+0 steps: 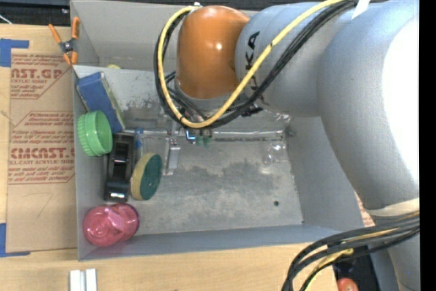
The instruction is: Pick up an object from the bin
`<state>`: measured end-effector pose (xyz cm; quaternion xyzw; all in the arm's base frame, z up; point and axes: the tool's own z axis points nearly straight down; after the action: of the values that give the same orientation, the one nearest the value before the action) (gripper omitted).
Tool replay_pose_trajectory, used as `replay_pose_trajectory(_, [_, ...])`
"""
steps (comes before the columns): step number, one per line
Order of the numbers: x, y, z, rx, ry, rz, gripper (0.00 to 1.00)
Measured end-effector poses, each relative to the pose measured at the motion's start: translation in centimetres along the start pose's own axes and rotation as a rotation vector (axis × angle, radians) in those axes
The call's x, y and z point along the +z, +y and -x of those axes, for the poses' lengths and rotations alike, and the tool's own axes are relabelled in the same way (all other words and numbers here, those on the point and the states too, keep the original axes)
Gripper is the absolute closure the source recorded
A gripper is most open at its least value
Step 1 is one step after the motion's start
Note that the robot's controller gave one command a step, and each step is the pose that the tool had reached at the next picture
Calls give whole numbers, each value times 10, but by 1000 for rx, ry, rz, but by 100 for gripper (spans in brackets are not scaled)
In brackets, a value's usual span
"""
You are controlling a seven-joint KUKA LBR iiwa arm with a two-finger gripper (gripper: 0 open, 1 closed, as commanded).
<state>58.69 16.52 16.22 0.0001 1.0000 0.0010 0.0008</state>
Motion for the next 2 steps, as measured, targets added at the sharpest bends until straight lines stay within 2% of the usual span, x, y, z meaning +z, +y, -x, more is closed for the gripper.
replay_pose_trajectory(1, [0, 0, 0, 0, 0, 0, 0])
replay_pose_trajectory(2, [63, 31, -40, -139, -2, 1, 0])
